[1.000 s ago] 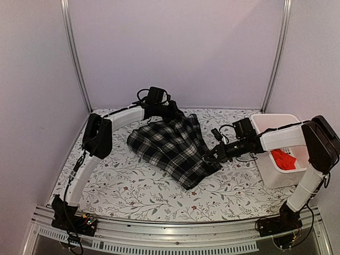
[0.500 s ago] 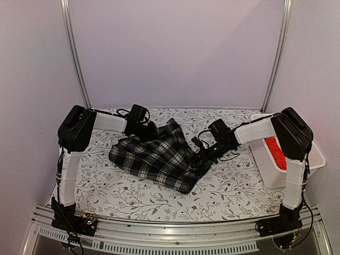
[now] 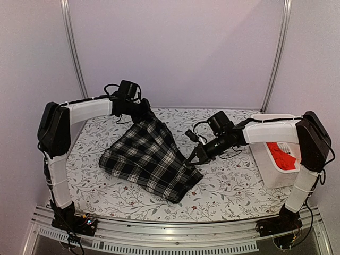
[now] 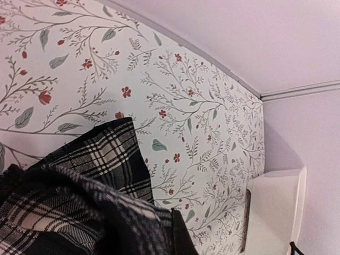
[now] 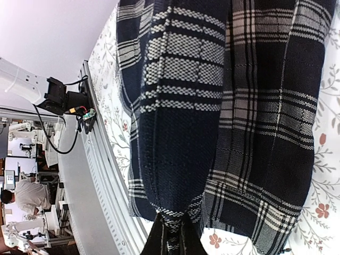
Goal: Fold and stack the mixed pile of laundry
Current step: Fold the flattened skirt at the center of the board, then rotate the rectangle-folded skirt at the center of the board.
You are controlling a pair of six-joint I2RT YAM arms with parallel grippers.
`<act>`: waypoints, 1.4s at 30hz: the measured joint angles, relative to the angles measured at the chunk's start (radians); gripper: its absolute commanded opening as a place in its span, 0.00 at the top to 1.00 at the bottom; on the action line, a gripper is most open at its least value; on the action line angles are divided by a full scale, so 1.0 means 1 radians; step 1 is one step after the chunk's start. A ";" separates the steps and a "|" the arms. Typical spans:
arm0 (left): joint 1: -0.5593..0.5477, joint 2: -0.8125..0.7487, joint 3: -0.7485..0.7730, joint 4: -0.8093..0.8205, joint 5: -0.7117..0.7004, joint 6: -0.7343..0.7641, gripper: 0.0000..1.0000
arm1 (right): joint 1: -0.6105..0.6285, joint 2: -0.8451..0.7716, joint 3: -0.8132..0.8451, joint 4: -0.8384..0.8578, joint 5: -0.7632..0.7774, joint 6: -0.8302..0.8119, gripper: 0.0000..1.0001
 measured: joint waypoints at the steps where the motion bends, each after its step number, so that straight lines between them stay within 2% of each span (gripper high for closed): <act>1: -0.004 0.008 0.032 -0.008 0.003 0.010 1.00 | -0.013 -0.025 -0.016 0.007 -0.007 -0.001 1.00; 6: -0.043 0.124 0.183 -0.026 0.024 0.045 1.00 | -0.074 -0.029 -0.088 0.032 -0.017 -0.009 0.94; 8: -0.053 0.199 0.210 -0.023 0.029 0.048 0.90 | -0.098 -0.002 -0.105 0.025 -0.011 -0.012 0.93; 9: -0.054 0.233 0.215 -0.021 0.030 0.046 0.77 | -0.108 0.013 -0.108 0.019 -0.005 -0.011 0.93; 10: -0.054 0.262 0.216 -0.020 0.029 0.045 0.56 | -0.117 0.027 -0.108 0.011 0.002 -0.011 0.91; 12: -0.048 0.311 0.217 -0.020 0.024 0.054 0.30 | -0.135 0.050 -0.108 -0.001 0.018 -0.002 0.89; 14: -0.037 0.335 0.217 -0.027 0.017 0.051 0.05 | -0.144 0.061 -0.108 -0.008 0.026 0.009 0.75; 15: -0.030 0.336 0.217 -0.033 0.013 0.054 0.01 | -0.147 0.061 -0.108 -0.012 0.029 0.018 0.68; 20: -0.006 0.227 0.196 -0.044 -0.008 0.098 0.00 | -0.151 0.058 -0.081 -0.085 0.048 0.024 0.36; 23: 0.001 0.058 0.104 -0.056 -0.016 0.145 0.00 | -0.156 0.019 -0.048 -0.147 0.076 0.013 0.26; 27: 0.006 -0.187 -0.055 -0.070 -0.008 0.171 0.00 | -0.174 -0.057 0.029 -0.197 0.121 -0.006 0.27; 31: -0.015 -0.331 -0.259 -0.085 0.026 0.159 0.00 | -0.192 0.002 0.129 -0.203 0.117 -0.026 0.35; 37: -0.087 -0.308 -0.489 -0.126 0.056 0.117 0.01 | -0.193 0.171 0.127 -0.174 0.041 -0.013 0.50; 42: -0.067 -0.167 -0.473 -0.132 0.061 0.131 0.12 | -0.166 0.211 0.060 -0.135 -0.032 0.009 0.52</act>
